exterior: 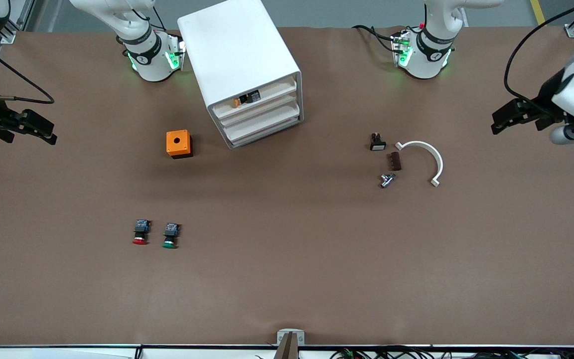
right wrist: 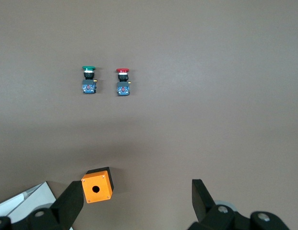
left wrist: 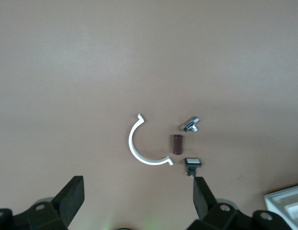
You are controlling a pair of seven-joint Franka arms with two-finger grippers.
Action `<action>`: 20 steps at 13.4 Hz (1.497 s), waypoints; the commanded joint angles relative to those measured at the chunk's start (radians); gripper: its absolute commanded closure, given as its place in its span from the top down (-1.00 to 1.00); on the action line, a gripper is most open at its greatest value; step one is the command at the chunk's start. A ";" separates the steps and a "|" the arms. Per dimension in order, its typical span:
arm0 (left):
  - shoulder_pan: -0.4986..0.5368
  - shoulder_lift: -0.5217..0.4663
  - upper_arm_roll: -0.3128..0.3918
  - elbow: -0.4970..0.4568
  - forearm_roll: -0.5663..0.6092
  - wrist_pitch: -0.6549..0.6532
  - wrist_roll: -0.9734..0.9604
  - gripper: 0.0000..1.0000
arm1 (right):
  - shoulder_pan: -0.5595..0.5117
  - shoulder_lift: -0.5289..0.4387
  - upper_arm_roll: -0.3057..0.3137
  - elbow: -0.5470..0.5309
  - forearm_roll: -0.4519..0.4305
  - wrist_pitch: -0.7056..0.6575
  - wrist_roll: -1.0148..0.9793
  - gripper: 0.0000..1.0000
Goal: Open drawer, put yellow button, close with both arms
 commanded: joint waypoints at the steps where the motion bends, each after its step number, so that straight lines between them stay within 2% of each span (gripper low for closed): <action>1: 0.049 -0.090 -0.061 -0.112 0.030 0.013 0.010 0.99 | -0.002 -0.024 0.008 -0.016 -0.017 0.001 0.004 1.00; 3: 0.073 -0.126 -0.084 -0.154 0.030 0.019 0.012 0.99 | -0.001 -0.024 0.008 -0.016 -0.017 0.001 0.004 1.00; 10: 0.076 -0.163 -0.072 -0.153 0.021 -0.008 0.033 0.99 | -0.012 -0.024 0.032 -0.005 -0.018 -0.006 0.004 1.00; 18: 0.098 -0.134 -0.072 -0.104 0.012 -0.010 0.104 0.99 | -0.019 -0.027 0.035 -0.004 -0.018 -0.009 0.008 1.00; 20: 0.104 -0.111 -0.072 -0.081 -0.002 -0.010 0.099 0.99 | -0.038 -0.027 0.053 -0.005 -0.017 -0.010 0.008 1.00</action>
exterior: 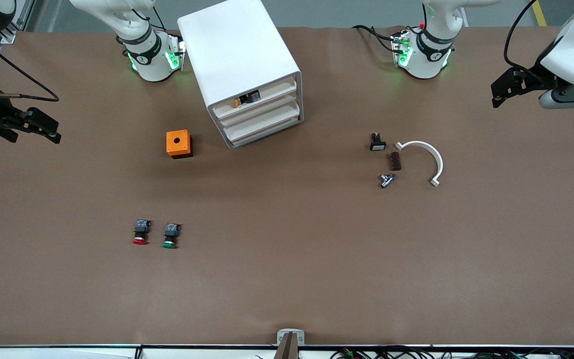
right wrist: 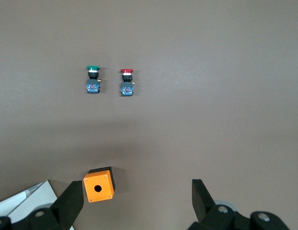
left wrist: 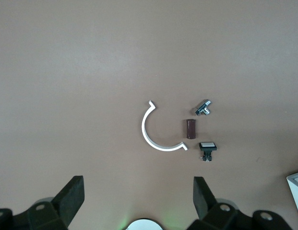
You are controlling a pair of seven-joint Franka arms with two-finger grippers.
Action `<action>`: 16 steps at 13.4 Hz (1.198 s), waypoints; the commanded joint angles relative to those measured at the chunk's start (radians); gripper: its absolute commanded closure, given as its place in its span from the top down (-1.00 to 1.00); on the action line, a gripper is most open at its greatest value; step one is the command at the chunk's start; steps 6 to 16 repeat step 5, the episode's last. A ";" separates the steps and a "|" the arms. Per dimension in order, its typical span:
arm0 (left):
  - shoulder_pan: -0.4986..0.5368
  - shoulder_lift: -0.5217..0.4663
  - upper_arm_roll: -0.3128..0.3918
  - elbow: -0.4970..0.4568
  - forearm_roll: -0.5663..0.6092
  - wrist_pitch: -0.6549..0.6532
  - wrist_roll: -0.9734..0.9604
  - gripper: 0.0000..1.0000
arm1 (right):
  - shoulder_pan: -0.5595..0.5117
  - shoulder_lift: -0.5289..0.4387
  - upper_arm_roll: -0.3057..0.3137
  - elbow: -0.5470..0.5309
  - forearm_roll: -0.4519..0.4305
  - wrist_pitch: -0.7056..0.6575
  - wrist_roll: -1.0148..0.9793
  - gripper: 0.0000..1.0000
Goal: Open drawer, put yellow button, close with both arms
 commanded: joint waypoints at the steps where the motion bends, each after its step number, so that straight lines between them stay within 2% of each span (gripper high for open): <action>1: 0.020 0.024 -0.010 0.036 -0.012 -0.006 0.020 0.99 | -0.040 -0.022 0.040 -0.008 -0.015 -0.009 0.007 1.00; 3: 0.021 0.026 -0.010 0.038 -0.012 -0.006 0.017 0.99 | -0.050 -0.022 0.041 -0.008 -0.015 -0.008 0.007 1.00; 5: 0.021 0.027 -0.007 0.039 -0.012 -0.007 0.010 0.99 | -0.095 -0.022 0.092 -0.008 -0.015 -0.008 0.002 1.00; 16: 0.021 0.027 -0.007 0.039 -0.012 -0.007 0.010 0.99 | -0.095 -0.022 0.092 -0.008 -0.015 -0.008 0.002 1.00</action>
